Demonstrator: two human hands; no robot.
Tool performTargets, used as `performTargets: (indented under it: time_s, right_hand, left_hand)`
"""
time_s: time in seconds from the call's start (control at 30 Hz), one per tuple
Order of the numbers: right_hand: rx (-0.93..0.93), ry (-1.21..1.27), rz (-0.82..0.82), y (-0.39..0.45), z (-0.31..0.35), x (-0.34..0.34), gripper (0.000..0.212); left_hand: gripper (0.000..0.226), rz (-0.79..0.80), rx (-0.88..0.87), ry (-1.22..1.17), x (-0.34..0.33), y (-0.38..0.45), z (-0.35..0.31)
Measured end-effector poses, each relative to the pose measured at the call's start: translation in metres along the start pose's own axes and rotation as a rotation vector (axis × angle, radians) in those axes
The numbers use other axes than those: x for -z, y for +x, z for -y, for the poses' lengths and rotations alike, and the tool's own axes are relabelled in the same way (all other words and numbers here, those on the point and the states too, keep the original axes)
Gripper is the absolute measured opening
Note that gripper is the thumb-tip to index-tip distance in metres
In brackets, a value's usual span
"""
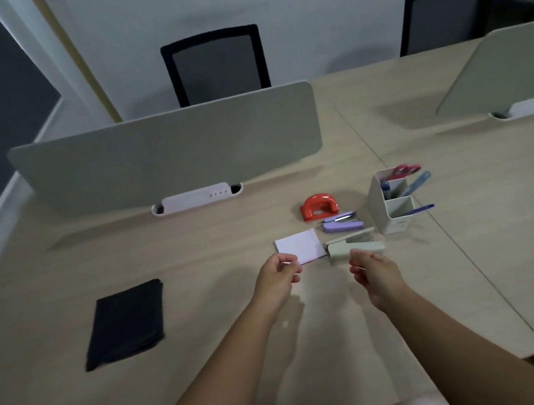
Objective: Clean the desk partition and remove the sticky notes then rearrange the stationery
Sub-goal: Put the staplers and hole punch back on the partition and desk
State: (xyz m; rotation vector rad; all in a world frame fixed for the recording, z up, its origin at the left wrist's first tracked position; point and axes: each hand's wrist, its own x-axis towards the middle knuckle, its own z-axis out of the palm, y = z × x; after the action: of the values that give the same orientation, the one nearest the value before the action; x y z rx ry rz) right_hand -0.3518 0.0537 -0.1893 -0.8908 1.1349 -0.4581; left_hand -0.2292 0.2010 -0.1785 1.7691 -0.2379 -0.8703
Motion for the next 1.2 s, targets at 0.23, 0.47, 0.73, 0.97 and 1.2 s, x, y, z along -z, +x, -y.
performTargets:
  time_s: [0.23,0.47,0.73,0.97,1.2]
  right_hand:
    - [0.076,-0.245,-0.248,0.057,0.019,0.029,0.032]
    - [0.044,-0.508,-0.236,0.081,0.009,0.038,0.052]
    - [-0.076,0.066,-0.257,0.079,0.01,0.04,0.029]
    - [0.018,0.309,0.151,0.087,0.087,-0.04,0.037]
    - [0.158,0.509,0.339,0.123,0.198,-0.161,0.044]
  left_hand:
    - [0.027,0.085,-0.095,0.35,-0.045,0.054,-0.003]
    - [0.073,0.205,-0.38,1.122,-0.082,0.108,0.009]
    - [0.058,0.163,-0.753,1.054,-0.078,0.112,0.009]
    - [0.048,-0.137,-1.266,0.759,-0.02,0.118,-0.128]
    - [0.056,-0.431,-1.319,1.001,0.017,0.155,-0.263]
